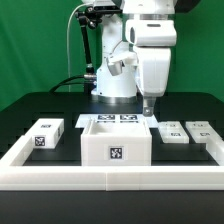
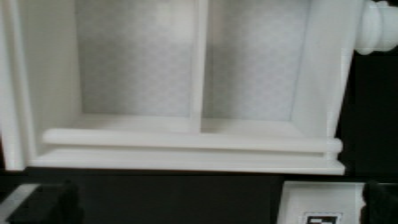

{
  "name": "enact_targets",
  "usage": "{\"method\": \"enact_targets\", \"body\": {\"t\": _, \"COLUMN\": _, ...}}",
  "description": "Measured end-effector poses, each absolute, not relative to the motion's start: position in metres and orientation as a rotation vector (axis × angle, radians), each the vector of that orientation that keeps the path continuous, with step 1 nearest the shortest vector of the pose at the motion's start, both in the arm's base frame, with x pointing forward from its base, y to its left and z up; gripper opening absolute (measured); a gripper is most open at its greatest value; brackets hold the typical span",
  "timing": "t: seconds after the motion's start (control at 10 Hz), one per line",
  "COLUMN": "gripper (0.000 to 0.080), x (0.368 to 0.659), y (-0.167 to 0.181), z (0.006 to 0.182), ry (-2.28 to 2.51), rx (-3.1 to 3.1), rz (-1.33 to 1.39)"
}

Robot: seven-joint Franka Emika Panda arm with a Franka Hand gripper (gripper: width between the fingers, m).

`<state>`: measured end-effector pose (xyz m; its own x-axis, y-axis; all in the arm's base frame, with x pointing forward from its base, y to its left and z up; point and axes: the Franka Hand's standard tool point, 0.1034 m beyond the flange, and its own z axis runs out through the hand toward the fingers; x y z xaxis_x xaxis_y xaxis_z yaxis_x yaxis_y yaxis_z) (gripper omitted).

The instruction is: Assemble cabinet

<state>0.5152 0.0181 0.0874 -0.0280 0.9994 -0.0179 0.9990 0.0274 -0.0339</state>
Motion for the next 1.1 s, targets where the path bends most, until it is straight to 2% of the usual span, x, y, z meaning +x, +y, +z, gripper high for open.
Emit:
{"method": "enact_targets", "body": {"t": 0.2, "gripper": 0.0796, "x": 0.508, "y": 0.010, "z": 0.084, "ry": -2.263, "rx": -2.164, "rz": 0.050}}
{"method": "enact_targets", "body": {"t": 0.6, "gripper": 0.0796, "x": 0.467, "y": -0.006, "z": 0.063, "ry": -2.234, "rx": -2.161, "rz": 0.067}}
{"method": "enact_targets", "body": {"t": 1.1, "gripper": 0.0796, "x": 0.457, "y": -0.004, "z": 0.038, "ry": -2.207, "rx": -2.144, "rz": 0.093}}
